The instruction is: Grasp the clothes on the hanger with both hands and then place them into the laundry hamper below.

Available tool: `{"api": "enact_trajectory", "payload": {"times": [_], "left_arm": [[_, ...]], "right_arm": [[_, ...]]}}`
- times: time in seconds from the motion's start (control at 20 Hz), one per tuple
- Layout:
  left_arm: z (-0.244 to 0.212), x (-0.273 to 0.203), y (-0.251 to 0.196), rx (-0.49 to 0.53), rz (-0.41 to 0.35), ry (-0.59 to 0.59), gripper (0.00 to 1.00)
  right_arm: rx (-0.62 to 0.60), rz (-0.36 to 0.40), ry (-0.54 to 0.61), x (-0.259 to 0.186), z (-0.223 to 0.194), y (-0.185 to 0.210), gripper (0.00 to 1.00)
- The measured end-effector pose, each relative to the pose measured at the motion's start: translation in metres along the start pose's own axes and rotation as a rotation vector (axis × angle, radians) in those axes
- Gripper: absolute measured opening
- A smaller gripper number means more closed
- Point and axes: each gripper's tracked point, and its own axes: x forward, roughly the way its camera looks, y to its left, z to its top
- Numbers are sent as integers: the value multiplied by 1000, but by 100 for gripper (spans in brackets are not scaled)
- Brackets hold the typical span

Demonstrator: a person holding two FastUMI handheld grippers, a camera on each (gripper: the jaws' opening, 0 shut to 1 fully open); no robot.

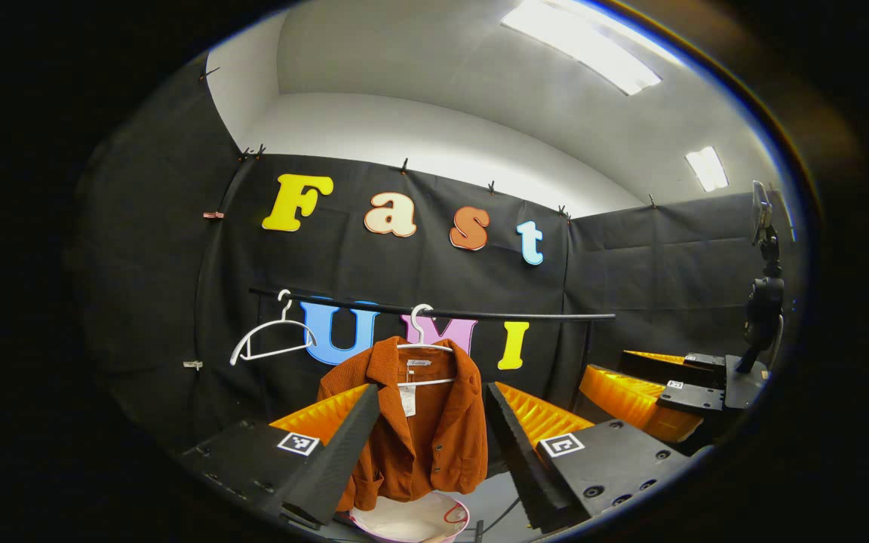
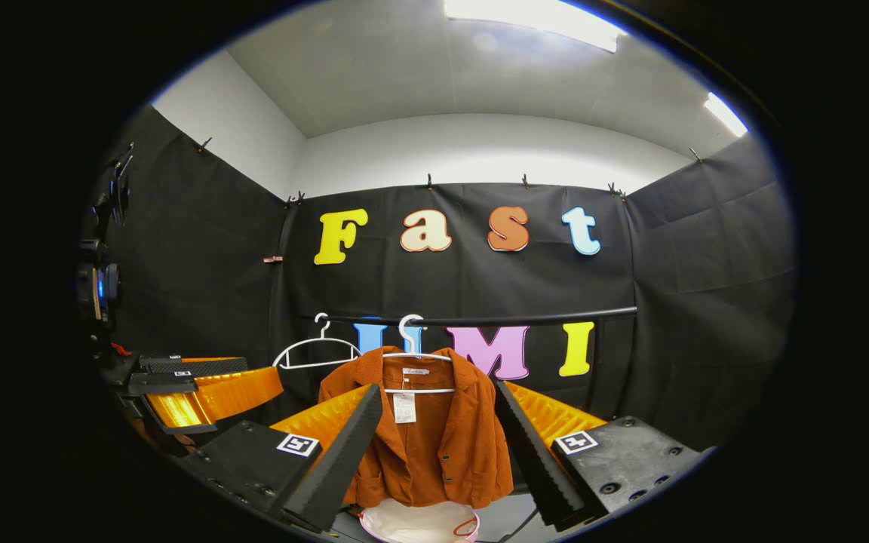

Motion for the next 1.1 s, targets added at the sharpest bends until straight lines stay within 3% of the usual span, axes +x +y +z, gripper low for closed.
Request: {"api": "enact_trajectory", "payload": {"times": [0.45,0.65,1.1], "left_arm": [[-12,29,16,-16,-4,12,90],[-27,69,21,-1,15,16,90],[-86,164,42,-33,135,45,90]], "right_arm": [[-4,17,5,36,-14,7,99],[23,53,-13,82,-30,5,99],[67,133,-9,185,-91,-22,98]]}}
